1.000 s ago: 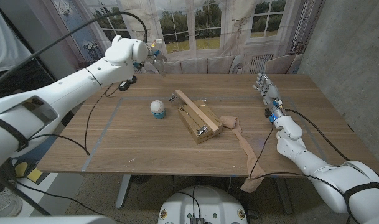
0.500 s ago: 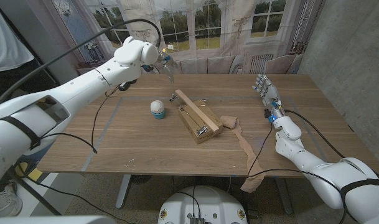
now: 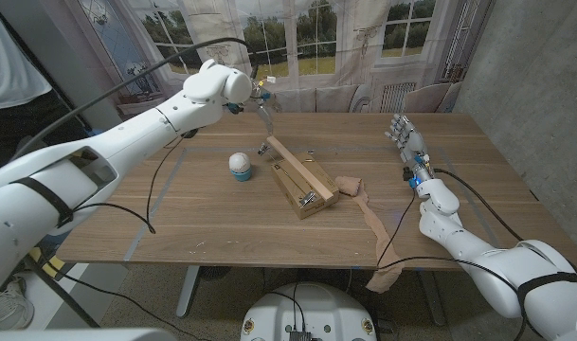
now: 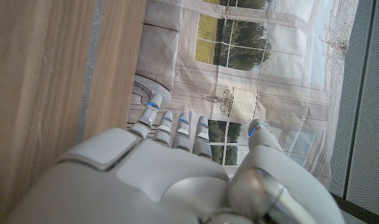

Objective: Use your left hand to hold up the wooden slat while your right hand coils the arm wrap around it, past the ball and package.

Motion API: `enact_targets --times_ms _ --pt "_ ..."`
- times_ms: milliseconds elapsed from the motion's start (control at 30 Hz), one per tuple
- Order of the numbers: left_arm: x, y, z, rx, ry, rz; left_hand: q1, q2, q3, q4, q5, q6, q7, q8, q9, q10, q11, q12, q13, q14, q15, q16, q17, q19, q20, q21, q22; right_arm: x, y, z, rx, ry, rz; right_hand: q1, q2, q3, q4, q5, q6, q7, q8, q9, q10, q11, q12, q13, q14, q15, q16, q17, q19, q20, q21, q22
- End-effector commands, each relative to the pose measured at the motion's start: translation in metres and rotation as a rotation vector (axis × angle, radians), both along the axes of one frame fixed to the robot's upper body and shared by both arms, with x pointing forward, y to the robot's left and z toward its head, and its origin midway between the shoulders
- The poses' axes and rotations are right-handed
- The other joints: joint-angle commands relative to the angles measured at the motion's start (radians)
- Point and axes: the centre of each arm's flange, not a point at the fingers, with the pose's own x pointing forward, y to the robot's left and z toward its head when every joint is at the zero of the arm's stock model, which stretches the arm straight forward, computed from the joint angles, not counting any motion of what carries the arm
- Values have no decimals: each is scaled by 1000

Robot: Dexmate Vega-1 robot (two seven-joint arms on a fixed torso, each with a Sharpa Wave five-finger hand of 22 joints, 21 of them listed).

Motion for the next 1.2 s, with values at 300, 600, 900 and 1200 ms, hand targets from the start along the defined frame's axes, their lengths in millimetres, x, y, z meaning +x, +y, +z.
enact_targets --times_ms 300,600,900,1200 --pt "3 -24 -24 98 44 -41 56 6 -14 -1 31 -10 -20 -1 3 4 -25 -2 7 -1 8 -1 4 2 21 -10 3 1 -1 -4 10 11 -1 -8 3 -4 1 -3 7 0 -2 1 8 0 -6 5 6 1 -3 4 7 2 -6 5" --pt "8 -25 -34 126 66 -36 93 18 -12 -4 47 -19 -24 -2 4 4 -36 -3 8 -2 2 0 4 17 20 -9 3 4 1 -3 9 16 1 -10 5 -6 2 -3 8 0 -2 1 9 -1 -7 5 7 0 -3 4 8 2 -9 5" --pt "14 -26 -43 154 66 -35 118 23 -14 -4 59 -5 -31 5 6 5 -31 -3 10 -3 2 -1 4 19 17 -12 3 5 3 -2 10 20 0 -13 7 -8 3 -3 10 1 -2 2 12 1 -7 5 9 0 -4 4 9 3 -14 5" --pt "24 -24 -52 158 92 -37 144 36 -14 -1 69 -3 -29 6 7 14 -40 0 11 -2 -9 0 3 31 14 -12 3 6 4 -1 12 25 -4 -14 9 -9 3 -3 12 3 -3 2 13 2 -8 5 9 0 -5 4 10 3 -17 6"
